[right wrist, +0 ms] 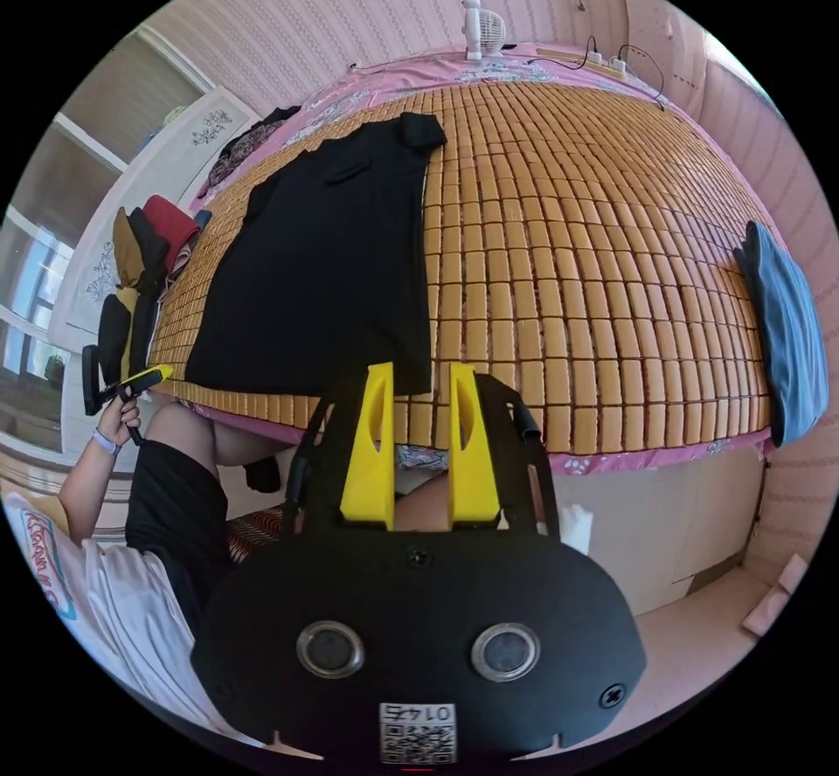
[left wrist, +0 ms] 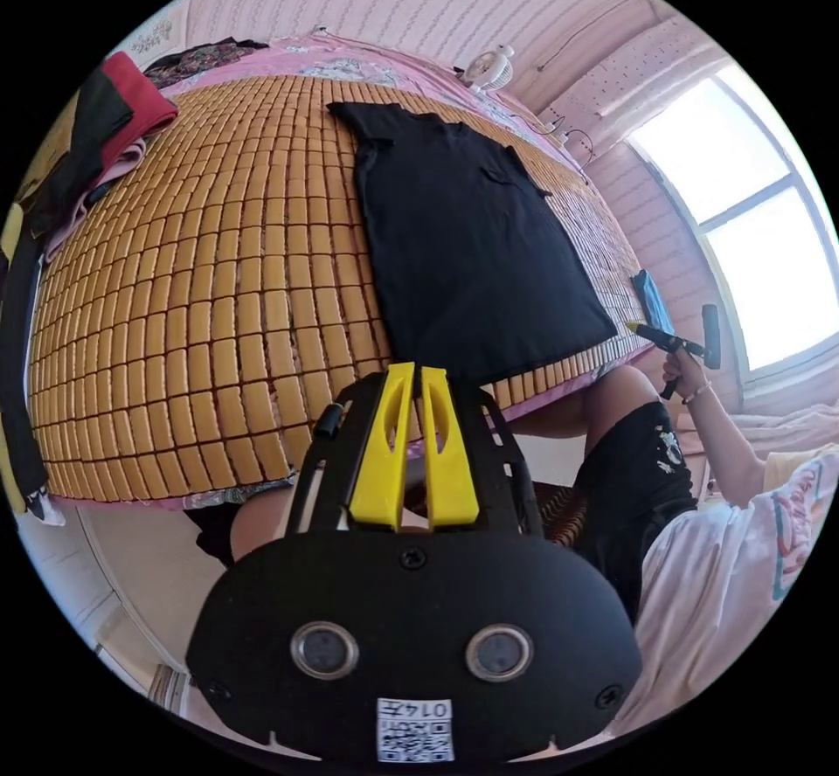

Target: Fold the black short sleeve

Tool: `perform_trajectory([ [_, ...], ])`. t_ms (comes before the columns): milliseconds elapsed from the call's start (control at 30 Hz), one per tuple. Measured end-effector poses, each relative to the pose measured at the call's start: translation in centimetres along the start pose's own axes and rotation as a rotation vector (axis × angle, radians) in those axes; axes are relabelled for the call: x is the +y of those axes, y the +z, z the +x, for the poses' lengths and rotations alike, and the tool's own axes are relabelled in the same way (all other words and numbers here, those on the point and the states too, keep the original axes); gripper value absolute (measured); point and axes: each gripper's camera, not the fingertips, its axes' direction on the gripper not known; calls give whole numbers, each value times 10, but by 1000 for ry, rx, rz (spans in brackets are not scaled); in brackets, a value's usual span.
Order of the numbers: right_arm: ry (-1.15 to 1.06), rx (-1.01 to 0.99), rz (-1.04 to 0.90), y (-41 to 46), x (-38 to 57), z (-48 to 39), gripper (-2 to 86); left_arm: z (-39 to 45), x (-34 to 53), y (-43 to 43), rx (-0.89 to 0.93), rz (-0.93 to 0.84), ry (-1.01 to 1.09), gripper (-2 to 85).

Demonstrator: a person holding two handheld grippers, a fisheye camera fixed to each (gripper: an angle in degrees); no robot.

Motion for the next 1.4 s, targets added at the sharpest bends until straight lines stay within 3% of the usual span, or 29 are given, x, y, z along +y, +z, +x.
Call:
perform_trajectory([
  [167, -18, 38, -131, 37, -26, -10, 86, 1, -28, 26, -14, -82, 42, 71],
  [333, -20, 37, -187, 45, -44, -11, 16, 2, -49, 47, -90, -187, 59, 24],
  [433, -23, -42, -170, 32, -42, -10, 3, -2, -51, 40, -89, -167, 35, 11],
  [633, -99, -14, -237, 35, -31, -26, 12, 3, -40, 31, -107, -209, 78, 38],
  [867, -62, -22, -158, 25, -45, -26, 54, -5, -47, -2, -123, -39, 95, 54],
  [1067, -95, 35, -15, 29, -114, -39, 55, 2, -108, 10, -102, -3, 145, 58],
  [1400, -146, 101, 119, 127, -347, -66, 69, 5, -279, 77, -191, 39, 210, 72],
])
